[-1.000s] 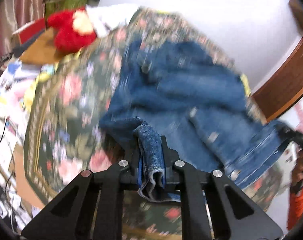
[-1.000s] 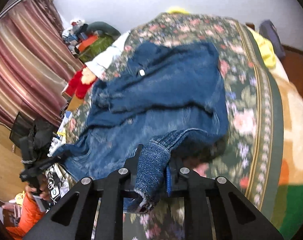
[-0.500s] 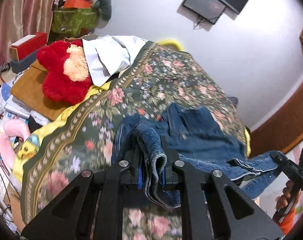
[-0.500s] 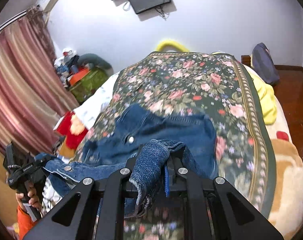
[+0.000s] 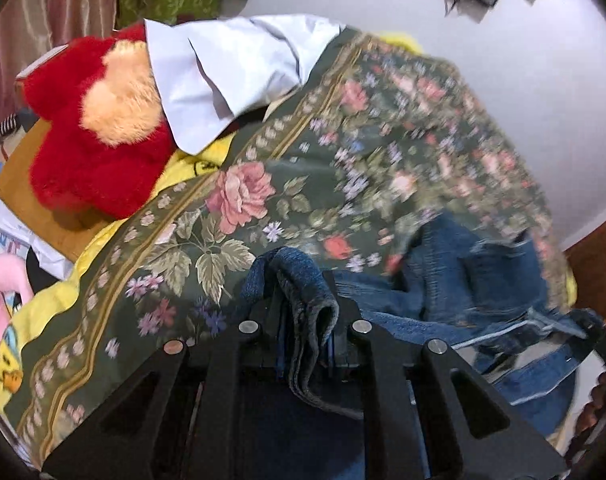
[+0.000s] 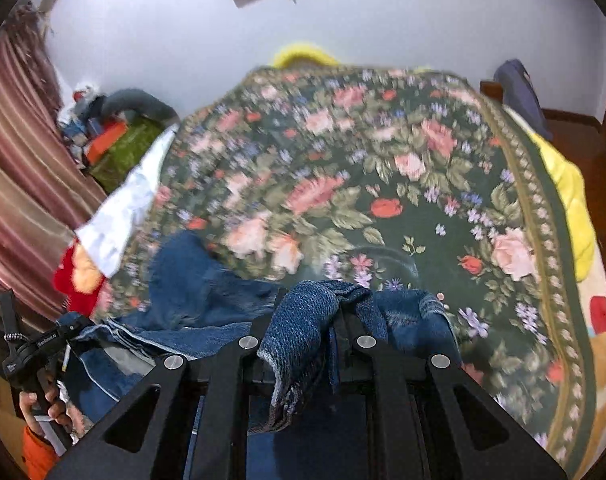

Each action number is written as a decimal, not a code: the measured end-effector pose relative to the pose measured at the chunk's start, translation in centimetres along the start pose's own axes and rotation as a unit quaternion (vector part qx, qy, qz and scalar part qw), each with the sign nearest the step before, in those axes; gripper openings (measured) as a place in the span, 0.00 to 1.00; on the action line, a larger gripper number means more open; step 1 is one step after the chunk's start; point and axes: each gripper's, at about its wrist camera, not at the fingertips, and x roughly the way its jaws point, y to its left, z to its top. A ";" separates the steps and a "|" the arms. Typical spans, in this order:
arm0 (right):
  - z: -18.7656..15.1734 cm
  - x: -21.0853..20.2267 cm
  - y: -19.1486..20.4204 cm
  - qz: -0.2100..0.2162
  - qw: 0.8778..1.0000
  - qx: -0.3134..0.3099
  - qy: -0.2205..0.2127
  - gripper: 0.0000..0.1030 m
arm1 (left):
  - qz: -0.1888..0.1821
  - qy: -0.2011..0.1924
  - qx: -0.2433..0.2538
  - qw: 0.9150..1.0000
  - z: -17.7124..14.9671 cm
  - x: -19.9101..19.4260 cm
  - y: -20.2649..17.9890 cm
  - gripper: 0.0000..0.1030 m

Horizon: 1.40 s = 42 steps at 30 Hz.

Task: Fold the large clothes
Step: 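Lift the hem with both grippers and fold it toward the collar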

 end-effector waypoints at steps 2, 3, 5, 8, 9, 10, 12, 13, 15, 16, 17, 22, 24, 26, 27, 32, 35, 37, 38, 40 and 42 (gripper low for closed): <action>-0.2 1.7 -1.1 0.001 1.000 0.005 0.017 0.13 | 0.010 0.005 0.009 1.000 -0.3 1.1 0.0 0.18; -0.3 2.2 -1.8 0.010 1.000 0.011 0.024 0.13 | 0.011 0.007 0.011 1.000 -0.4 1.4 0.1 0.18; -0.4 2.4 -3.0 0.041 0.998 0.025 0.031 0.13 | 0.013 0.009 0.014 1.000 -0.5 1.6 0.1 0.18; -0.4 2.1 -3.7 0.064 0.997 0.020 0.047 0.15 | 0.023 0.015 0.026 0.999 -0.5 1.8 -0.3 0.19; -0.4 1.8 -3.7 0.064 0.997 0.012 0.052 0.16 | 0.029 0.016 0.033 0.999 -0.6 1.8 -0.5 0.19; -0.4 1.5 -3.4 0.062 0.997 0.003 0.054 0.17 | 0.038 0.016 0.043 0.998 -0.6 1.8 -0.8 0.19; -0.4 0.2 -2.9 0.052 0.997 -0.018 0.050 0.18 | 0.058 0.016 0.061 0.996 -0.8 1.9 -1.4 0.19; -0.4 -0.4 -2.8 0.046 0.998 -0.023 0.045 0.18 | 0.065 0.016 0.068 0.995 -0.8 2.0 -1.5 0.19; 0.0 -2.5 -3.2 0.006 0.999 -0.026 0.018 0.19 | 0.085 0.016 0.080 0.993 -0.9 1.9 -1.8 0.19; 0.3 -3.5 -3.5 -0.036 0.999 -0.024 0.003 0.19 | 0.082 0.018 0.081 0.993 -0.8 1.6 -1.8 0.19; 0.5 -4.6 -4.0 -0.085 0.996 -0.025 -0.012 0.19 | 0.082 0.017 0.086 0.993 -0.8 1.1 -1.9 0.19; -0.5 -9.6 -5.3 -0.082 0.995 -0.059 -0.007 0.19 | 0.072 0.002 0.117 0.991 -0.6 -3.1 -3.3 0.28; -1.6 -11.1 -4.6 -0.082 0.993 -0.086 -0.013 0.19 | 0.060 -0.001 0.122 0.991 -0.7 -5.0 -3.8 0.33; -2.7 -12.3 -3.5 -0.080 0.991 -0.107 -0.021 0.19 | 0.057 -0.006 0.133 0.989 -0.9 -6.7 -4.3 0.36; -3.3 -12.7 -2.9 -0.075 0.990 -0.114 -0.023 0.19 | 0.061 -0.014 0.140 0.988 -1.0 -7.6 -4.6 0.45; -6.1 -12.8 0.0 -0.033 0.989 -0.143 -0.014 0.19 | 0.091 -0.076 0.147 0.982 -0.7 -11.0 -4.8 0.74; -7.7 -11.9 1.8 -0.018 0.987 -0.161 -0.005 0.19 | 0.071 -0.065 0.154 0.983 -1.0 -11.5 -4.6 0.74; -8.7 -11.0 3.0 -0.007 0.985 -0.173 0.006 0.19 | 0.065 -0.058 0.167 0.982 -2.1 -11.4 -4.7 0.74; -9.1 -10.5 3.4 -0.003 0.984 -0.178 0.010 0.19 | 0.062 -0.052 0.176 0.981 -2.8 -11.2 -4.9 0.74; -10.1 -9.2 4.4 0.007 0.982 -0.187 0.023 0.19 | 0.048 -0.035 0.194 0.979 -4.7 -10.4 -5.4 0.74; -10.9 -7.7 5.0 0.013 0.981 -0.190 0.039 0.19 | 0.030 -0.016 0.209 0.977 -6.7 -9.2 -6.0 0.74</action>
